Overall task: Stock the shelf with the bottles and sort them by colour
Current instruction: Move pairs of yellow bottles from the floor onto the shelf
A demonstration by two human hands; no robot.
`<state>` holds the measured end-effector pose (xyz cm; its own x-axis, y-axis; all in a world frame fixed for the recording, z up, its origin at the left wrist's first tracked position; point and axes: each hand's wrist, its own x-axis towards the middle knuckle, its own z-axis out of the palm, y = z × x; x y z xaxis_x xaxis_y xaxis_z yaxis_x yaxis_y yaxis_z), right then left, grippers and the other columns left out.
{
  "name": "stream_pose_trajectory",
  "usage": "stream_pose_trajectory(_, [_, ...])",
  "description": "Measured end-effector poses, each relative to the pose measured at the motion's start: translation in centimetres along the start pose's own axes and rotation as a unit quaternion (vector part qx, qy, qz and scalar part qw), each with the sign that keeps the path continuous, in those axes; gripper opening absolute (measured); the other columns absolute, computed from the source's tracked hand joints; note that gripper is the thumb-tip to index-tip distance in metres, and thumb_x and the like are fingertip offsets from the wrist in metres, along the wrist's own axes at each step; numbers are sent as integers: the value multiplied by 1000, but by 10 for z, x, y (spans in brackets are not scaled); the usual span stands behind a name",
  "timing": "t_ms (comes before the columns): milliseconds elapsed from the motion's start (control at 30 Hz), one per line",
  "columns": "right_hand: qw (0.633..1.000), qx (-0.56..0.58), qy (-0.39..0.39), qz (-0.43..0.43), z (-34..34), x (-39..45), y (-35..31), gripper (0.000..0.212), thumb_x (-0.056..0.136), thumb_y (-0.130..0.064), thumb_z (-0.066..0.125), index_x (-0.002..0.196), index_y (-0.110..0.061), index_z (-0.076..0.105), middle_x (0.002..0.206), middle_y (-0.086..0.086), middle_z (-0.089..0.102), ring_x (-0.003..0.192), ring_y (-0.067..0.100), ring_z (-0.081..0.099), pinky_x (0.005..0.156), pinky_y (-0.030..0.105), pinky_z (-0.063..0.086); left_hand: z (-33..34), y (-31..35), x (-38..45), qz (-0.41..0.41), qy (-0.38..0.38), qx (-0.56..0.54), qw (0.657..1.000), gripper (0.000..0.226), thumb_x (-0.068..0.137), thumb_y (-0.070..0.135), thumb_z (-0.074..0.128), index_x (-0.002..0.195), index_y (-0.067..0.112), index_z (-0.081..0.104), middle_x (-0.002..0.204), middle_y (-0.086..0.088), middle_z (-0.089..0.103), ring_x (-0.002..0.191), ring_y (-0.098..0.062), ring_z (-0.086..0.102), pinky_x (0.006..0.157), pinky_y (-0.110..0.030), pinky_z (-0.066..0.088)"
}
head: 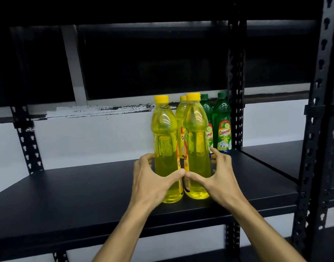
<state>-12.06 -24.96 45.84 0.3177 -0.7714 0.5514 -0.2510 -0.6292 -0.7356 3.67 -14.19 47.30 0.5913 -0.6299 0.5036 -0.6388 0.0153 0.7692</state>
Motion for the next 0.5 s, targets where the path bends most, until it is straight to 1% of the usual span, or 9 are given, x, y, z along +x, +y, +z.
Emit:
stream_pose_trajectory(67, [1000,7,22,-3,5,-1,3,107,61,-60,80,147,-31,25,124,-8,39,113,7,46,91,27,46,6,-3,0,10,25,17,1000,88,57,62,83,128,31,43,123,10,49,107,-3,52,83,-20,45])
stream_pose_trajectory(100, [999,25,28,1,6,-1,5,105,62,-54,83,146,-30,25,119,-10,42,109,6,47,89,26,45,7,-4,1,10,29,10,999,84,59,58,84,127,30,43,119,11,52,103,-2,53,80,-17,45])
stream_pose_trajectory(167, [997,74,31,16,6,-2,11,101,63,-47,84,144,-29,26,115,-13,47,108,5,49,91,27,45,7,-7,1,6,28,-17,999,81,62,49,86,126,27,42,114,14,53,98,2,53,73,-9,40])
stream_pose_trajectory(267, [991,128,14,34,2,-3,19,85,69,-39,83,135,-30,30,121,-12,50,114,6,50,96,27,43,6,-13,1,6,20,-51,998,73,65,40,87,119,28,38,105,19,51,94,8,52,68,-6,39])
stream_pose_trajectory(333, [991,129,-1,38,-1,-3,22,73,75,-35,80,132,-27,35,127,-10,52,118,7,50,99,29,43,5,-17,3,3,11,-60,998,67,67,37,86,115,27,41,106,18,53,97,6,54,72,-7,41])
stream_pose_trajectory(367, [992,121,-7,36,-2,-2,22,70,77,-34,78,132,-26,37,129,-9,52,120,8,50,100,30,43,5,-19,5,-1,4,-67,998,65,68,36,86,115,26,43,107,16,55,100,3,55,76,-11,43])
stream_pose_trajectory(433, [994,100,-12,34,-3,0,22,68,79,-35,76,135,-25,38,129,-10,53,119,8,51,103,35,45,4,-21,9,-6,-15,-80,997,67,67,37,87,118,23,45,112,12,57,106,-4,56,82,-19,47])
stream_pose_trajectory(500, [996,78,-25,36,-6,3,23,69,80,-39,74,137,-26,37,130,-11,54,118,7,53,103,41,46,2,-21,12,-13,-38,-89,995,70,68,38,86,122,22,44,118,8,57,111,-7,55,86,-22,48])
